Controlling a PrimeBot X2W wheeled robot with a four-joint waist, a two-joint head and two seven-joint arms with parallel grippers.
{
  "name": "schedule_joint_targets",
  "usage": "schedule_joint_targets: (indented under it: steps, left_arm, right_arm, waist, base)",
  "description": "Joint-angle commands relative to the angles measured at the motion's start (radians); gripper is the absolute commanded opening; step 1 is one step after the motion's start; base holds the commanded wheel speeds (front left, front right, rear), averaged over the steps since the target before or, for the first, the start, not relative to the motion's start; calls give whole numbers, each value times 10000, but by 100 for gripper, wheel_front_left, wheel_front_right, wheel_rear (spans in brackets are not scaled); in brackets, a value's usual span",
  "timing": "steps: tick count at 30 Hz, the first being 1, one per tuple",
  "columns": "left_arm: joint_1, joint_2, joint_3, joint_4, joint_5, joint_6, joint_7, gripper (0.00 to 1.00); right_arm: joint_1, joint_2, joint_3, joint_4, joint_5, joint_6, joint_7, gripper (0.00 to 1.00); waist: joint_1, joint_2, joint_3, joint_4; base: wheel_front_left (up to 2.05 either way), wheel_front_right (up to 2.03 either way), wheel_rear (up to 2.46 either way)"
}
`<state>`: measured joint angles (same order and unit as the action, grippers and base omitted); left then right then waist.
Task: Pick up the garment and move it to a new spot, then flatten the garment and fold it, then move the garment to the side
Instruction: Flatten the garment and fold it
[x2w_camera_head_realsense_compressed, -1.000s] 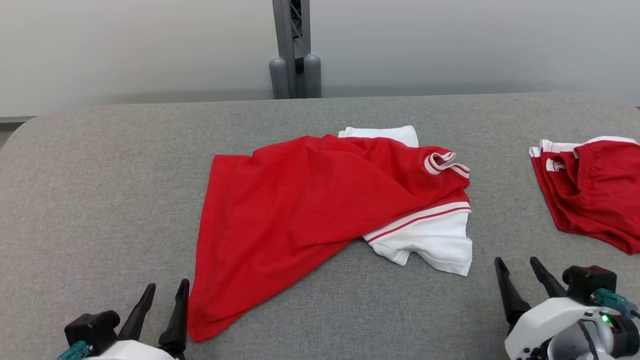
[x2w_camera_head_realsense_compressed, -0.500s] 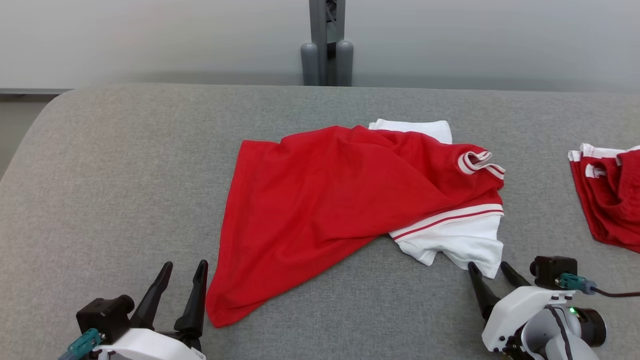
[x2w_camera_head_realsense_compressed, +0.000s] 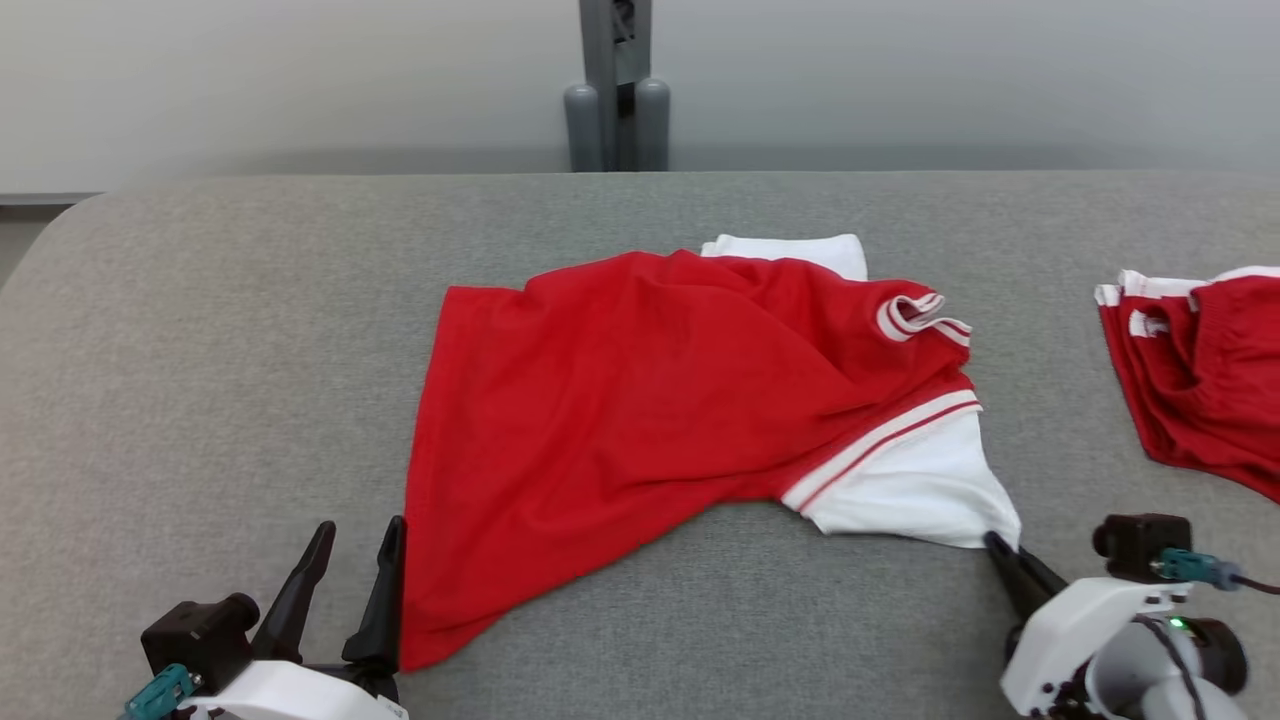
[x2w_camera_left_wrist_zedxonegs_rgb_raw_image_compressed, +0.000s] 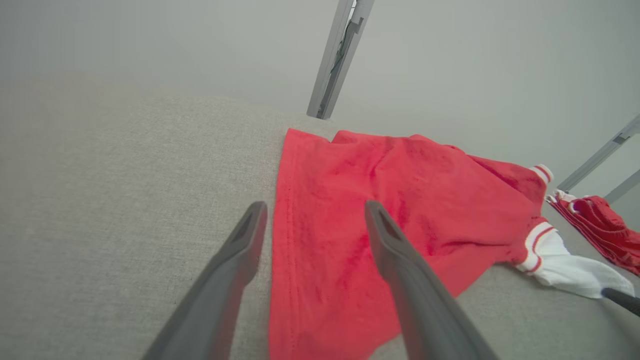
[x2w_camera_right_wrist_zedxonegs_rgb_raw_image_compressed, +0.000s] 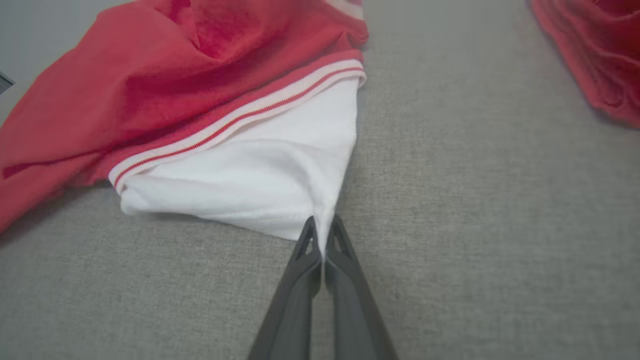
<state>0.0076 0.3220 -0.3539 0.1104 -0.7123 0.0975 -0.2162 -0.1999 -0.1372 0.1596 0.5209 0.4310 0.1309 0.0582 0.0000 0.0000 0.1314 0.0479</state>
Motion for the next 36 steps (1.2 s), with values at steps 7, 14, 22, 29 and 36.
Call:
schedule_joint_targets:
  steps: [7, 14, 22, 29, 36]
  left_arm:
    - [-193, -68, 30, 54, 19, -48, -151, 100]
    - [-347, 41, 90, -78, 79, -9, -165, 100]
    - [-291, 111, 105, -165, 24, 70, -142, 100]
    - [-347, 58, 13, -77, -32, 36, -104, 100]
    - [-373, 47, -79, -32, 5, 14, -132, 100]
  right_arm:
    - [1110, -1115, -681, -1954, 344, -3, 1730, 0]
    - [1568, -1609, -1093, -3197, 851, -3, 3172, 0]
    - [2133, -1809, -1241, -4525, 1674, -1, 4402, 0]
    - [1851, -1239, -1555, -3657, 1467, -1, 4100, 27]
    - [1404, -1004, -1887, -2849, 931, -1, 2889, 100]
  waist:
    - [0, 0, 21, -665]
    - [0, 0, 54, -681]
    - [0, 0, 35, -600]
    - [0, 0, 51, -640]
    - [0, 0, -19, -844]
  base:
    - [0, 0, 0]
    - [0, 0, 0]
    - [0, 0, 0]
    - [0, 0, 0]
    - [0, 0, 0]
